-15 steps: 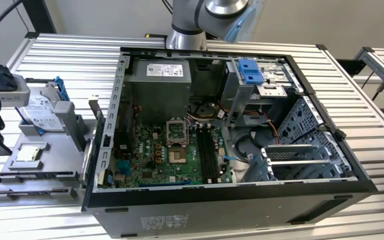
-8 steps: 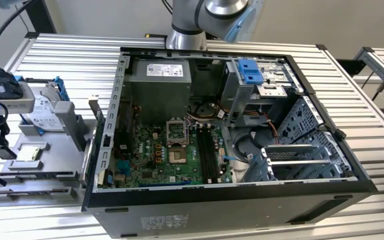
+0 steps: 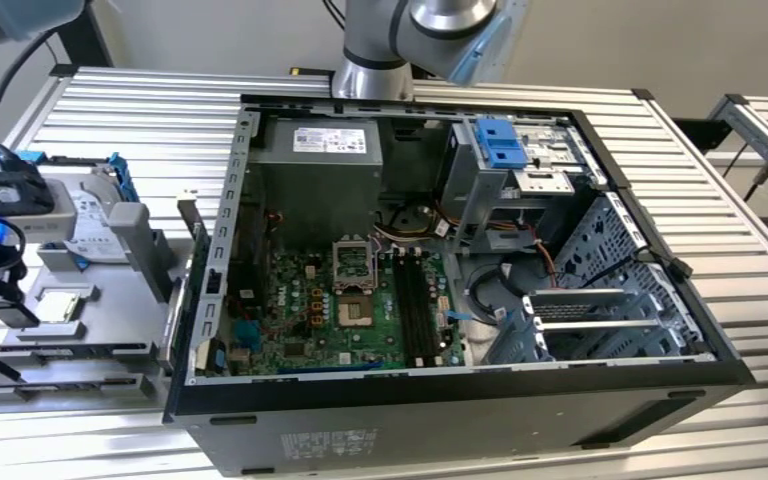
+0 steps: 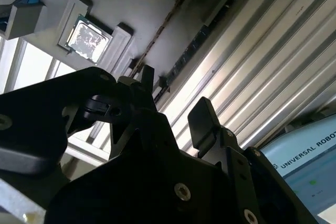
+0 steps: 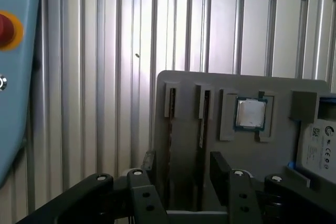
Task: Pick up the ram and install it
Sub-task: 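Pick up the ram and move it above insertion slot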
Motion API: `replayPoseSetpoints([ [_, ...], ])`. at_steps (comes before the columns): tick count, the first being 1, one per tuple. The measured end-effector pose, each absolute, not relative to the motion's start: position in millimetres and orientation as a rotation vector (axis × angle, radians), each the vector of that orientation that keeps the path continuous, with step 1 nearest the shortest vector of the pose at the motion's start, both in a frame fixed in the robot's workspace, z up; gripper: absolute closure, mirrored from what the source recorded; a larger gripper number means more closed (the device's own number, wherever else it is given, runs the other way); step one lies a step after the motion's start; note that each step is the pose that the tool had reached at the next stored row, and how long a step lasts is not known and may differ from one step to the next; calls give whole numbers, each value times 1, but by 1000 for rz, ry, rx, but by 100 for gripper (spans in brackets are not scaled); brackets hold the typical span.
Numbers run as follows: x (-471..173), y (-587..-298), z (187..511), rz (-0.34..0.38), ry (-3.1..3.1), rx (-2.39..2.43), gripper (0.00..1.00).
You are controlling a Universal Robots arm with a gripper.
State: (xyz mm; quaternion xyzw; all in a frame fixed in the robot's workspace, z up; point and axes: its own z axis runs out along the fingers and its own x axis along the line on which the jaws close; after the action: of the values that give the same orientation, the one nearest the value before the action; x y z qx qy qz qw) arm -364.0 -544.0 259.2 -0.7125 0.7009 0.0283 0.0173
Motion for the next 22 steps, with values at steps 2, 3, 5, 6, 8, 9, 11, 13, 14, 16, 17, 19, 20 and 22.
replayPoseSetpoints([
  [2,-364,-546,257,88,2178,-2214,0],
  [3,-364,-547,255,88,2178,-2214,0],
  [5,-364,-549,252,88,2178,-2214,0],
  [6,-364,-549,250,88,2178,-2214,0],
  [8,-364,-549,246,88,2178,-2214,0],
  [9,-364,-550,244,88,2178,-2214,0],
  [11,-364,-550,241,88,2178,-2214,0],
  [13,-364,-552,238,88,2178,-2214,0],
  [14,-364,-552,236,88,2178,-2214,0],
  [16,-364,-554,233,88,2178,-2214,0],
  [17,-364,-554,231,88,2178,-2214,0],
  [19,-364,-554,228,88,2178,-2214,0],
  [20,-364,-554,226,88,2177,-2214,0],
  [22,-364,-554,222,88,2177,-2214,0],
])
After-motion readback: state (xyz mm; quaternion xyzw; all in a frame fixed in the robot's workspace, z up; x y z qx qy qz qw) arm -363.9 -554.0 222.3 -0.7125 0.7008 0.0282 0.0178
